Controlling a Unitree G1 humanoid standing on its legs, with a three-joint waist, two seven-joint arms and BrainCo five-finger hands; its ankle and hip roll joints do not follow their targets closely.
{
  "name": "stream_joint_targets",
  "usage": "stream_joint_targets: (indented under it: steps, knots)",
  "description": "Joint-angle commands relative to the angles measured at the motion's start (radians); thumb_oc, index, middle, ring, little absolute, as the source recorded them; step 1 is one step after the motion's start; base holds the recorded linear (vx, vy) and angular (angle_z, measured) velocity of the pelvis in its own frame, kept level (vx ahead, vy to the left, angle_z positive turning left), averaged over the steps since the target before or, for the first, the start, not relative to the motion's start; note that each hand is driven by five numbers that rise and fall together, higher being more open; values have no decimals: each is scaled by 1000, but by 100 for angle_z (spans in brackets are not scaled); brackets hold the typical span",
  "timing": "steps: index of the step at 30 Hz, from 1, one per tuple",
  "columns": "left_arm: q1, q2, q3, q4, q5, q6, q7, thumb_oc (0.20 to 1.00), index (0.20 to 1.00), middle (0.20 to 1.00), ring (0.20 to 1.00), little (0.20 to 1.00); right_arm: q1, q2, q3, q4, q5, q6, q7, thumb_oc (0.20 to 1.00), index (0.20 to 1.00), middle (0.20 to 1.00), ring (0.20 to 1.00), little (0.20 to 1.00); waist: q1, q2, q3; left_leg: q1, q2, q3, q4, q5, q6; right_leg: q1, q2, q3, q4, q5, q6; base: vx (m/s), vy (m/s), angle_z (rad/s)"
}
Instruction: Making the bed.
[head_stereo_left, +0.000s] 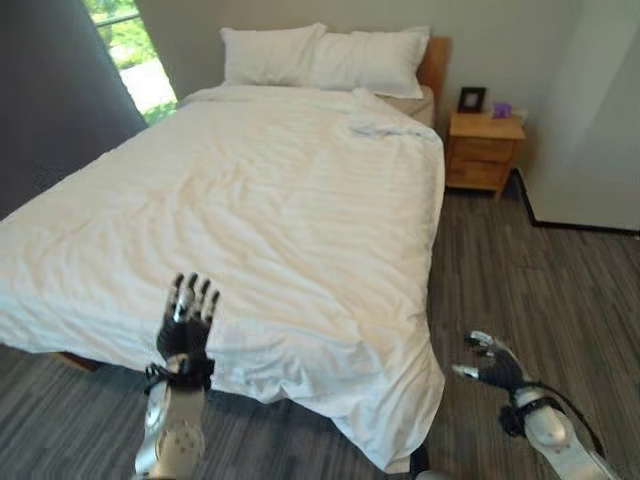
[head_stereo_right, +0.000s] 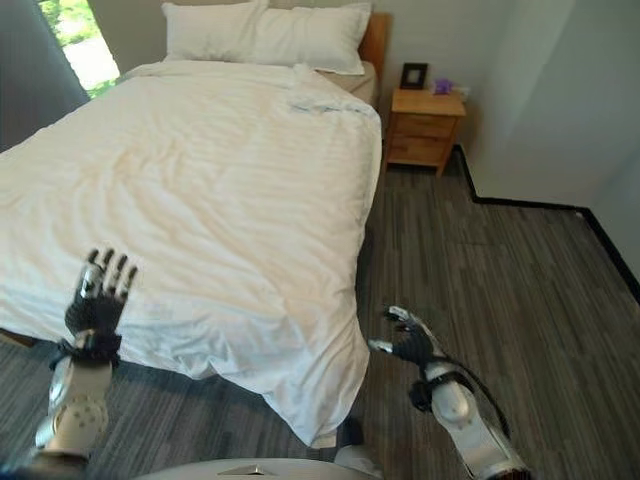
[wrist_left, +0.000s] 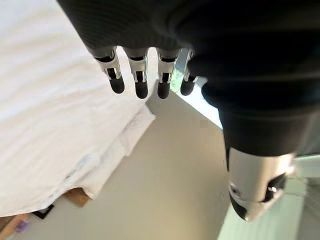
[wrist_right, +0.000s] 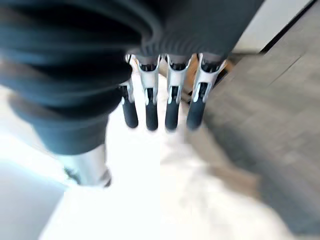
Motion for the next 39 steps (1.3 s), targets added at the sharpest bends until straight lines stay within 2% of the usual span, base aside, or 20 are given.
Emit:
stream_joint_targets:
  steps: [1, 4, 6, 8, 12, 13, 14, 15, 16, 18, 19, 20, 24, 26, 29, 32, 39]
  knots:
    - [-98, -51, -95, 36, 40, -2, -9, 1000, 1000, 1000, 1000, 1000, -210, 116, 27, 0, 378, -75, 62, 200, 200, 200, 200, 200, 5, -25, 81, -7, -6, -52, 13, 22, 15, 81, -17, 8, 16, -112, 9, 1, -30, 23]
    - [-103, -123, -171, 91, -18, 32, -69, 1000, 1000, 1000, 1000, 1000, -270, 197, 17, 13, 707, -92, 166, 200, 200, 200, 200, 200, 19, -22, 96, -28, -8, -62, 13, 32, 13, 73, -20, -4, 16, -114, 7, -6, -24, 22]
    - [-114, -185, -227, 143, -107, 47, -117, 200, 200, 200, 200, 200, -299, 268, 12, 13, 880, -148, 216, 200, 200, 200, 200, 200, 24, -14, 111, -51, -10, -70, 13, 38, 10, 57, -24, -13, 16, -111, 10, -20, -16, 21]
    - [-114, -206, -249, 140, -146, 52, -142, 200, 200, 200, 200, 200, -307, 294, 10, 13, 927, -158, 230, 200, 200, 200, 200, 200, 26, -10, 119, -66, -11, -73, 13, 43, 9, 46, -26, -14, 16, -108, 10, -58, -10, 10]
    - [-178, -254, -318, 143, -210, 34, -166, 200, 200, 200, 200, 200, -356, 351, 20, 8, 1000, -218, 240, 200, 200, 200, 200, 200, 22, -2, 138, -127, -14, -78, 13, 59, 4, -19, -27, -14, 16, -92, 13, -85, -14, 17]
    - [-238, -298, -323, 308, -187, 99, -176, 200, 200, 200, 200, 200, -364, 369, 16, 7, 1010, -228, 253, 200, 200, 200, 200, 200, 13, -4, 135, -135, -10, -70, 13, 61, 2, -32, -25, -9, 16, -91, 14, -51, -26, 6]
    - [-286, -296, -307, 340, -231, 57, -162, 200, 200, 200, 200, 200, -384, 394, 14, 62, 1031, -217, 249, 200, 200, 200, 200, 200, 10, -3, 137, -142, -9, -62, 13, 60, -1, -42, -24, -6, 16, -90, 15, -58, -10, -2]
    - [-387, -301, -337, 355, -251, 18, -130, 200, 200, 200, 200, 200, -418, 437, 65, 94, 1089, -214, 231, 200, 200, 200, 200, 200, -1, -3, 138, -159, -9, -51, 13, 62, -4, -72, -20, 6, 16, -82, 14, -78, 5, -9]
    - [-421, -307, -348, 348, -247, 5, -115, 200, 200, 200, 200, 200, -423, 456, 74, 97, 1104, -236, 210, 200, 200, 200, 200, 200, -7, -2, 140, -168, -7, -46, 13, 64, -6, -85, -18, 11, 16, -78, 15, -84, 16, -22]
    - [-441, -311, -344, 336, -246, 0, -115, 200, 200, 200, 200, 200, -428, 469, 60, 109, 1142, -219, 220, 200, 200, 200, 200, 200, -11, 0, 141, -180, -6, -43, 13, 70, -8, -100, -16, 16, 16, -72, 13, -44, 6, -33]
    - [-458, -319, -337, 330, -249, -6, -114, 200, 200, 200, 200, 200, -420, 480, 72, 118, 1158, -239, 225, 200, 200, 200, 200, 200, -15, 2, 145, -188, -6, -43, 13, 71, -9, -111, -15, 21, 16, -69, 14, -45, 0, -22]
    - [-463, -323, -339, 326, -251, -9, -120, 200, 200, 200, 200, 200, -420, 487, 67, 135, 1184, -222, 240, 200, 200, 200, 200, 200, -17, 3, 149, -196, -6, -42, 13, 73, -10, -122, -15, 23, 16, -66, 14, -48, 6, -16]
    - [-506, -335, -352, 315, -259, -39, -114, 200, 200, 200, 200, 200, -428, 517, 85, 177, 1216, -253, 232, 200, 200, 200, 200, 200, -20, 8, 168, -226, -6, -43, 13, 77, -15, -156, -14, 30, 16, -58, 16, -66, -9, -10]
    - [-625, -341, -370, 311, -270, -91, -93, 200, 200, 200, 200, 200, -507, 564, 83, 256, 1283, -265, 214, 200, 200, 200, 200, 200, -19, 13, 210, -288, 2, -42, 13, 94, -26, -226, -15, 43, 18, -37, 26, -137, -38, -5]
    - [-681, -342, -365, 321, -269, -104, -89, 200, 200, 200, 200, 200, -548, 574, 75, 289, 1306, -270, 212, 200, 200, 200, 200, 200, -18, 14, 228, -312, 7, -40, 13, 100, -31, -251, -13, 49, 18, -32, 30, -58, -17, -5]
    - [-765, -353, -363, 327, -286, -121, -94, 200, 200, 200, 200, 200, -635, 597, 51, 343, 1370, -281, 225, 200, 200, 200, 200, 200, -9, 19, 276, -376, 20, -40, 13, 116, -42, -317, -14, 52, 18, -16, 43, -93, -29, -9]
    - [-806, -353, -325, 484, -327, -73, -115, 200, 200, 200, 200, 200, -786, 570, -59, 447, 1439, -281, 255, 200, 200, 200, 200, 200, 13, 27, 333, -518, 41, -50, 13, 142, -60, -450, -19, 21, 18, 10, 53, -80, -58, 1]
